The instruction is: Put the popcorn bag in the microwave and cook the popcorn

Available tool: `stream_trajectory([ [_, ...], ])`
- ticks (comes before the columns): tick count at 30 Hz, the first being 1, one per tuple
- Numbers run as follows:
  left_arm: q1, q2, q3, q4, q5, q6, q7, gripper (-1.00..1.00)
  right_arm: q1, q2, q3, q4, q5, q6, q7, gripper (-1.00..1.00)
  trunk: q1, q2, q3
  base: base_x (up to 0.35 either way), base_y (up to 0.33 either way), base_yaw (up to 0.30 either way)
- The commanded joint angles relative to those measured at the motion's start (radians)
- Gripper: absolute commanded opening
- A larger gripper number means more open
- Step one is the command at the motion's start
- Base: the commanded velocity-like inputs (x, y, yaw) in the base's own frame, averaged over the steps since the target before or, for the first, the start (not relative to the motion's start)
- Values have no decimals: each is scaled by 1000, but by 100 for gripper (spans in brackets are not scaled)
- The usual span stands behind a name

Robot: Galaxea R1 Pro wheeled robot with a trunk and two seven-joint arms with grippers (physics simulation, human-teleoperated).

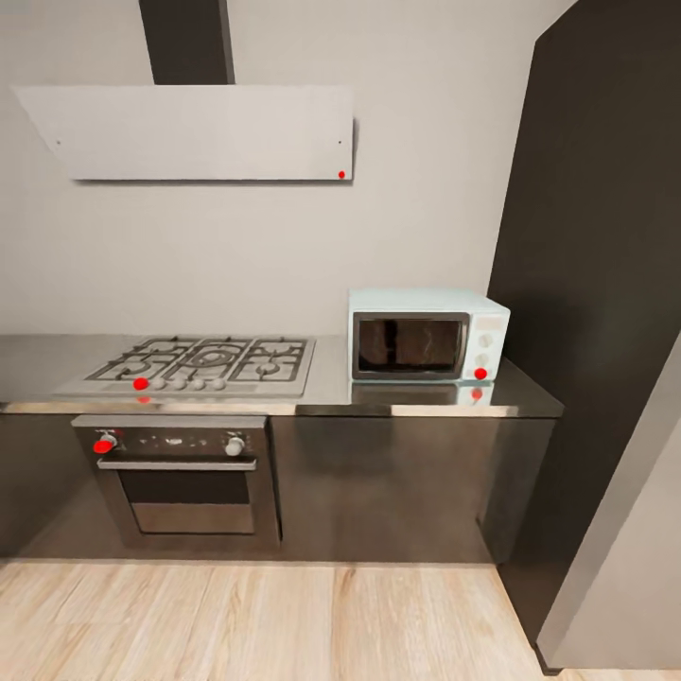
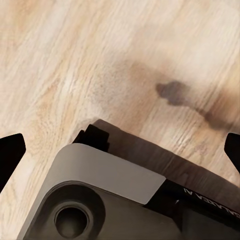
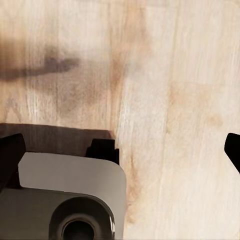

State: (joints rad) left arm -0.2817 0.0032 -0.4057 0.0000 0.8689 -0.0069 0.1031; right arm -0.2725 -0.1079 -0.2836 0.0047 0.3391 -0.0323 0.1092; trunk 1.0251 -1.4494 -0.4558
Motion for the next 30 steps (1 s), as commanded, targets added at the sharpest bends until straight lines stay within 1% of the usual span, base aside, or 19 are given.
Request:
stream_trajectory([
  [1,-1,0,-8,0,7,-1,3,100,-1,-4,-9,-1,8,-2,6,100,0,-1,-1,2,0,9],
  [3,-1,0,-8,0,7,-1,3,100,-1,-10,-8,-61,9,9,24,100,0,-1,-1,1,0,4],
  [4,-1,0,-9,0,7,0,3,100,-1,-7,-8,-258,6,80,77,100,0,-1,-1,0,0,0],
  [6,-1,0,-8,0,7,0,3,100,0,-5,-9,-475,1,223,141,100,0,-1,-1,0,0,0],
  [7,-1,0,-8,0,7,0,3,100,0,-2,-9,-695,-3,392,214,100,0,-1,-1,0,0,0],
  [8,-1,0,-8,0,7,0,3,100,0,-1,-9,-797,-5,465,243,100,0,-1,-1,0,0,0],
  [9,-1,0,-8,0,7,0,3,100,0,4,-9,-943,-7,543,269,100,0,-1,-1,0,0,0],
  [10,-1,0,-8,0,7,0,3,100,0,19,-9,-1080,-14,585,283,100,0,-1,-1,0,0,0],
  [11,-1,0,-8,0,7,0,3,100,0,33,-9,-1158,-18,603,288,100,0,-1,-1,0,0,0],
  [12,-1,0,-8,0,7,1,3,100,0,57,-8,-1241,-22,622,292,100,0,-1,-1,0,0,0],
  [14,-1,0,-8,0,7,1,3,100,-29,92,-2,-1295,-21,648,297,100,0,-1,-1,0,0,0],
  [15,-1,0,-8,0,7,1,4,100,-106,111,16,-1318,-21,704,298,100,0,-1,-1,0,0,0],
  [16,-1,0,-8,0,7,1,4,100,-153,116,24,-1323,-24,742,298,100,0,-1,-1,0,0,0],
  [17,-1,0,-8,0,7,1,3,100,-227,122,32,-1326,-25,800,297,100,0,-1,-1,0,0,0],
  [18,-1,0,-8,0,7,1,3,100,-278,124,35,-1326,-26,834,296,100,0,-1,-1,0,0,0],
  [19,-1,0,-8,0,7,1,3,100,-379,126,40,-1324,-24,882,294,100,0,-1,-1,0,0,0],
  [21,-1,0,-8,0,7,1,3,100,-472,124,44,-1332,-17,909,285,100,0,-1,-1,0,0,0],
  [25,-1,0,-8,0,7,1,3,100,-505,130,38,-1438,-15,907,278,100,0,-1,-1,0,0,0],
  [30,-1,-1,-8,0,7,-1,3,100,-514,117,33,-1439,-18,774,275,100,0,-1,-1,0,0,0],
])
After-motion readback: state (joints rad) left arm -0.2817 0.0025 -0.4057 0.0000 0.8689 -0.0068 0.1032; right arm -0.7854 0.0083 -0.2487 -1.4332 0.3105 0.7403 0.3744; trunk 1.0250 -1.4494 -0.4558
